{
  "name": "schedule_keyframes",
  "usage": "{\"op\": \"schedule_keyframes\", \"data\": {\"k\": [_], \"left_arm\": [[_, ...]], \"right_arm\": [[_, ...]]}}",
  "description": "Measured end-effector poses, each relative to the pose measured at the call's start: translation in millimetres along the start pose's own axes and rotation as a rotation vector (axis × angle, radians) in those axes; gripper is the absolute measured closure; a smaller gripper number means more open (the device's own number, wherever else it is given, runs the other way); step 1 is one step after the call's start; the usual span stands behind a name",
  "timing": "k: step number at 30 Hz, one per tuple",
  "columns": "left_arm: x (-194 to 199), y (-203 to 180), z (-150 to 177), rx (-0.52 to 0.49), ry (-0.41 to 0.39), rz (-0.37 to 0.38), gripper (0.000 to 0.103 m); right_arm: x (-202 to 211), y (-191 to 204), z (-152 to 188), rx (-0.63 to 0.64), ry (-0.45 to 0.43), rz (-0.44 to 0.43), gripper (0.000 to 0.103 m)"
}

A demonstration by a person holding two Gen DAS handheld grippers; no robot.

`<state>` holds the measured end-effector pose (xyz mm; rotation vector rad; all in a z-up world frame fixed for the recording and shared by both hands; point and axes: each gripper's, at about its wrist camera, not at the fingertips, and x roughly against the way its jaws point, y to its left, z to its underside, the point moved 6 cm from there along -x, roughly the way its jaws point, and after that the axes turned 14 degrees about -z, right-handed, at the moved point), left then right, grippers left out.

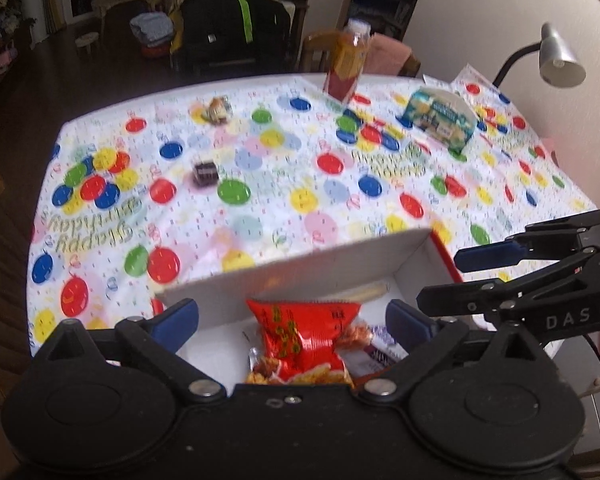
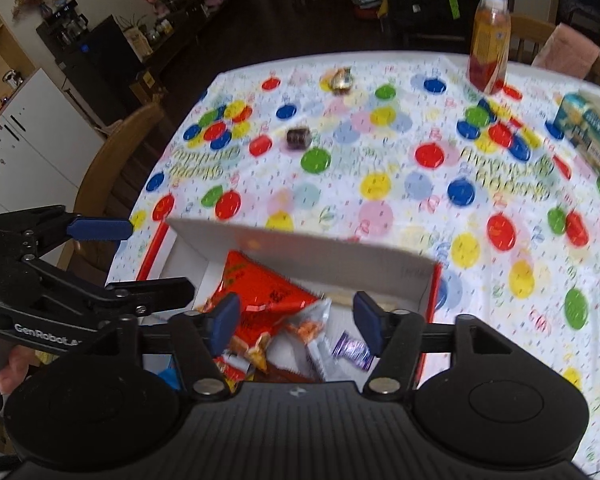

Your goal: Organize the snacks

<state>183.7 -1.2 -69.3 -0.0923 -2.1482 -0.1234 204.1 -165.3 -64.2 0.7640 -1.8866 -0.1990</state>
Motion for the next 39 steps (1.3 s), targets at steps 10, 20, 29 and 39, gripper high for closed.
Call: {"op": "schedule_keyframes", "data": {"k": [10, 20, 29, 39], "left_arm": [[-4.7, 20.2, -34.5, 0.063, -0.045, -0.048, 0.001], [-36.0, 35.2, -75.2, 0.101, -0.049, -0.124, 0.001], [-69.8, 47.7, -116.0, 0.132, -0.038, -0.177, 0.001], [-124.2, 54.3, -142.6, 0.150, 0.013, -0.207, 0.001]], "right_arm": [[9.3, -4.2, -51.9, 0.017, -0.050, 0.001, 0.020], [0.3, -15.4, -124.5, 0.036, -0.070, 0.006, 0.004], [-22.0, -38.6, -204.7, 0.025, -0.095, -0.012, 0.000], [-87.3, -82.3, -269.4, -0.015, -0.070, 0.002, 0.000]]}}
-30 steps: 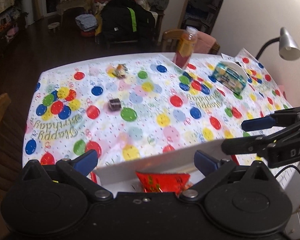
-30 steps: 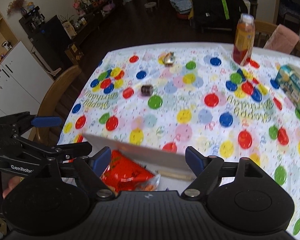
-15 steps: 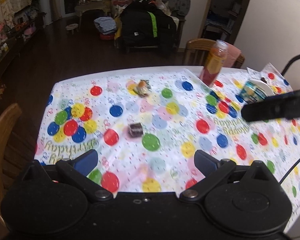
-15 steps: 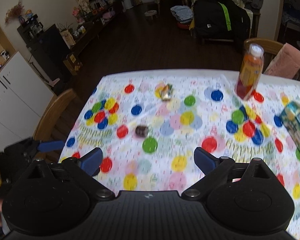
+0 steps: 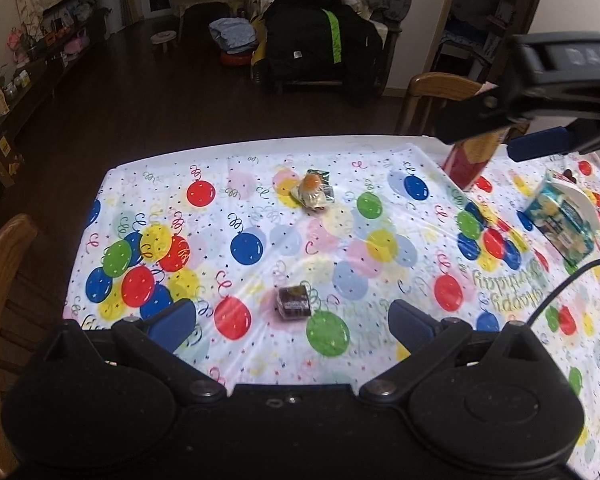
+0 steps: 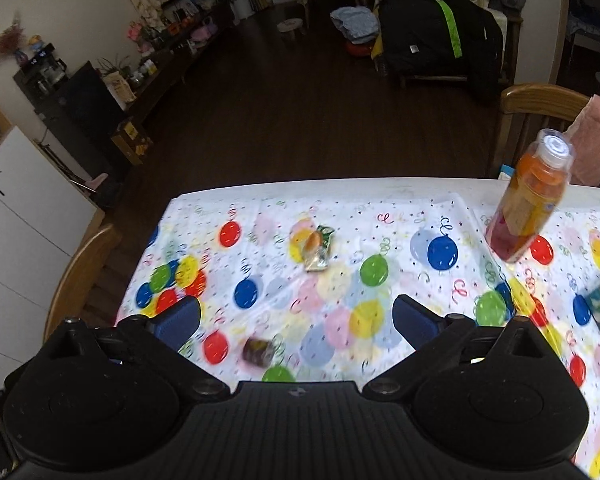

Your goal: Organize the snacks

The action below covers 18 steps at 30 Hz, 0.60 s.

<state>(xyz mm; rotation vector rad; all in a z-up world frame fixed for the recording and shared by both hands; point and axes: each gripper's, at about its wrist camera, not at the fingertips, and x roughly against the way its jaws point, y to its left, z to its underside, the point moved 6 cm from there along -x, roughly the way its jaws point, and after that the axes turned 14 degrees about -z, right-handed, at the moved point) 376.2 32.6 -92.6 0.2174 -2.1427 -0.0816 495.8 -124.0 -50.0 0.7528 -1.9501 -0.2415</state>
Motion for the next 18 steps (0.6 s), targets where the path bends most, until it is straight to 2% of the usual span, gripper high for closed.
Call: {"op": "schedule_keyframes", "data": {"k": [8, 18], "left_arm": [[-45.2, -6.1, -12.1, 0.019, 0.051, -0.025, 0.001], [-94.6, -15.6, -11.4, 0.019, 0.107, -0.063, 0.001]], "right_arm": [[-61.1, -28.8, -23.8, -0.025, 0.045, 0.005, 0.000], [-135.4, -63.8, -38.0, -0.062, 0.101, 0.025, 0.000]]}}
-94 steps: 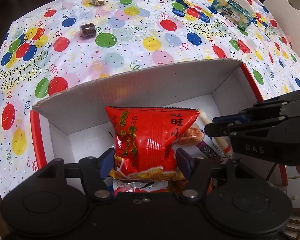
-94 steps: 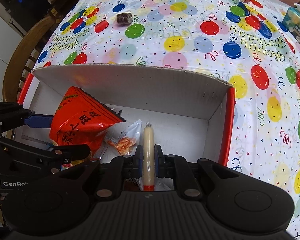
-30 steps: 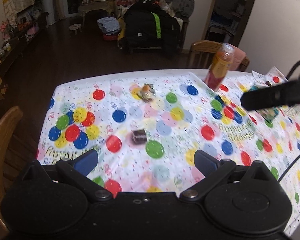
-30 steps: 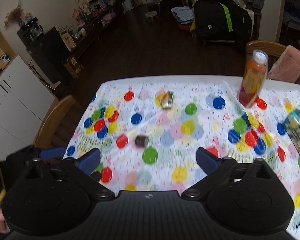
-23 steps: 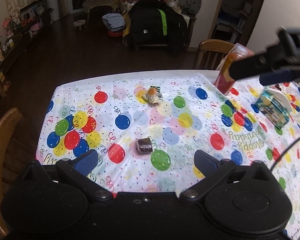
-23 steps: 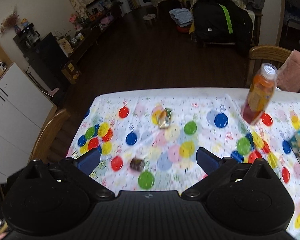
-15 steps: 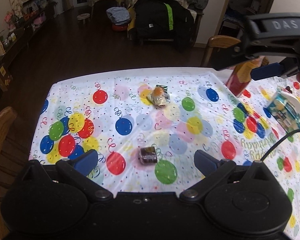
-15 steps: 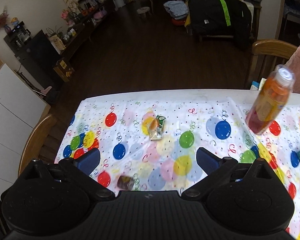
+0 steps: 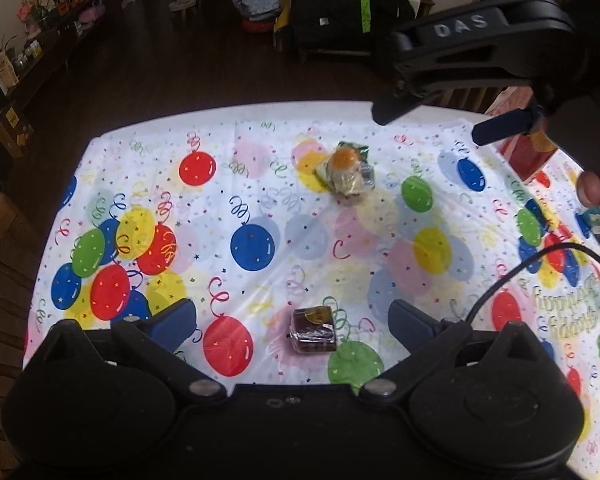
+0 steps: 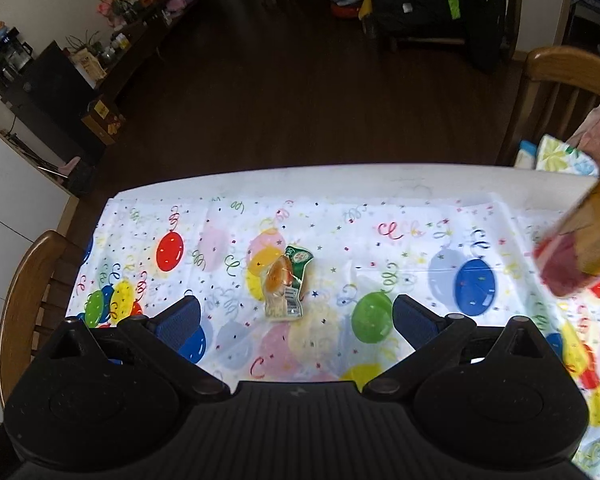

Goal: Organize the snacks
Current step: 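Grasp the dark wrapped candy with the left tool while the right tool grasps the clear bun packet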

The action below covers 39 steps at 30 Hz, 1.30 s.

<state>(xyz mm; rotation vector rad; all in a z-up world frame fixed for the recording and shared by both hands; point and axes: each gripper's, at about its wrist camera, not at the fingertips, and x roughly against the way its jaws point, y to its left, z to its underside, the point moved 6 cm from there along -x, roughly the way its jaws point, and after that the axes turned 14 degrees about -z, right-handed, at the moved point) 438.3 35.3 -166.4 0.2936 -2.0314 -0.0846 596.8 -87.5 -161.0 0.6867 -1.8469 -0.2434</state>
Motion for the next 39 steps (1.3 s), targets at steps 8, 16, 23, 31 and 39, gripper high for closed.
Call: {"op": "schedule_keyframes", "data": {"k": [8, 16, 23, 31, 39], "left_arm": [[-29.0, -8.2, 5.8, 0.011, 0.084, 0.018, 0.011], [-47.9, -16.1, 17.3, 0.020, 0.163, 0.068, 0.027], [-51.7, -19.2, 19.9, 0.004, 0.167, 0.061, 0.044], [-52.8, -17.1, 19.1, 0.006, 0.172, 0.068, 0.061], [-50.4, -14.5, 16.8, 0.022, 0.178, 0.086, 0.075]], "right_arm": [[-47.7, -11.5, 0.9, -0.026, 0.056, 0.007, 0.000], [-78.9, -22.2, -0.4, -0.083, 0.071, 0.033, 0.001], [-96.7, -16.5, 0.5, -0.075, 0.069, 0.030, 0.032], [-97.1, -8.8, 2.7, -0.018, 0.071, 0.049, 0.066], [-87.4, -8.9, 10.4, -0.013, 0.074, 0.050, 0.067]]}}
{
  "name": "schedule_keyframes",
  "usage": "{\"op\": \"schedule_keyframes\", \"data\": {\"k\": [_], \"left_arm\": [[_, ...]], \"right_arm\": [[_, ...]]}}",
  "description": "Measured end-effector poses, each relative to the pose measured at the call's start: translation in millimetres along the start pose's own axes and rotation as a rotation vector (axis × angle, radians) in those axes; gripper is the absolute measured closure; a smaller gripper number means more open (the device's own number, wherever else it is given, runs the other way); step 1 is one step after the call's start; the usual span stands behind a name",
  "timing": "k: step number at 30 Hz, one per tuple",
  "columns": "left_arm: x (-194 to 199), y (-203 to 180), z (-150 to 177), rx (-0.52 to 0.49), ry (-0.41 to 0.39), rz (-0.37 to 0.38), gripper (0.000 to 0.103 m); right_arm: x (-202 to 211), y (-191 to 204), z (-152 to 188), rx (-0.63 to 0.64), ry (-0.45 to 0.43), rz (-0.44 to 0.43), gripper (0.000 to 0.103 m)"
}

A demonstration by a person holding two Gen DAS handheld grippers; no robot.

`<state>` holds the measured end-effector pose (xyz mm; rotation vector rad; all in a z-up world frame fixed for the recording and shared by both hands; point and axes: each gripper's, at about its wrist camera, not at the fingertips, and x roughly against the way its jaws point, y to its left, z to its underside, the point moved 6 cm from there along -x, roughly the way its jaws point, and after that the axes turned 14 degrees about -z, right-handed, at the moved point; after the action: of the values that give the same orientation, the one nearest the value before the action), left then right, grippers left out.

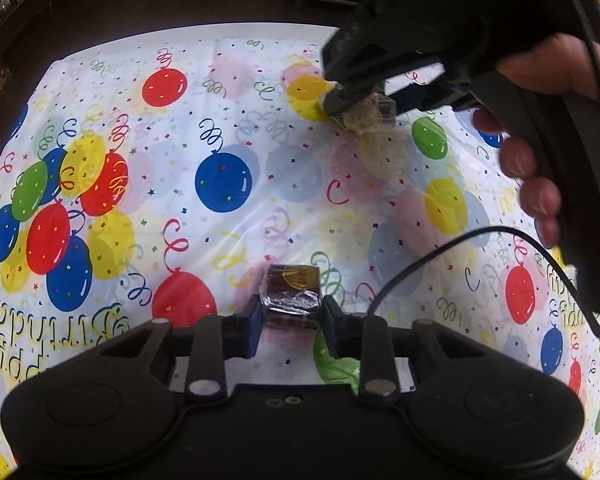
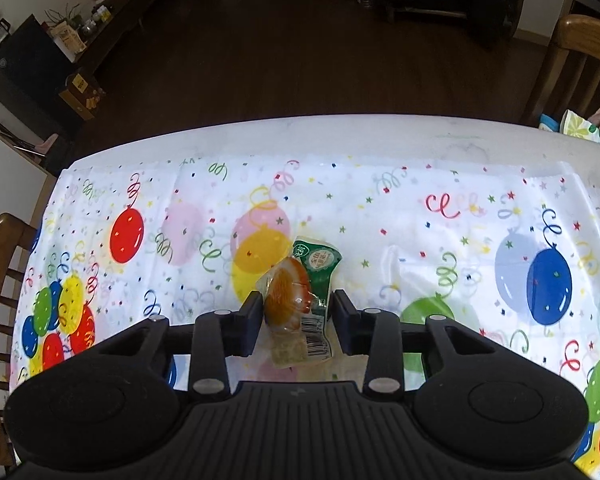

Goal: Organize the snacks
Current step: 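Grasp the dark wrapped candy with the left tool while the right tool grasps the clear bun packet, then carry the dark candy and the clear bun packet into the white box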

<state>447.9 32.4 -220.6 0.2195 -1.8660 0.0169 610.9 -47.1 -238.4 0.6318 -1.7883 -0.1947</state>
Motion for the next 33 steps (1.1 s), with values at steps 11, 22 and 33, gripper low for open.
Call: {"op": "schedule_keyframes", "data": {"k": [11, 22, 33], "left_arm": [[23.5, 12.8, 3.9, 0.023, -0.012, 0.006, 0.075], [68.8, 10.2, 16.0, 0.003, -0.066, 0.031, 0.075], [106.5, 6.8, 50.7, -0.049, -0.093, 0.060, 0.075]], "right_arm": [[53.5, 8.9, 21.7, 0.027, 0.003, -0.057, 0.067], [120.0, 27.1, 71.0, 0.062, -0.002, -0.061, 0.067], [174.5, 49.4, 132.6, 0.085, -0.006, -0.053, 0.067]]}}
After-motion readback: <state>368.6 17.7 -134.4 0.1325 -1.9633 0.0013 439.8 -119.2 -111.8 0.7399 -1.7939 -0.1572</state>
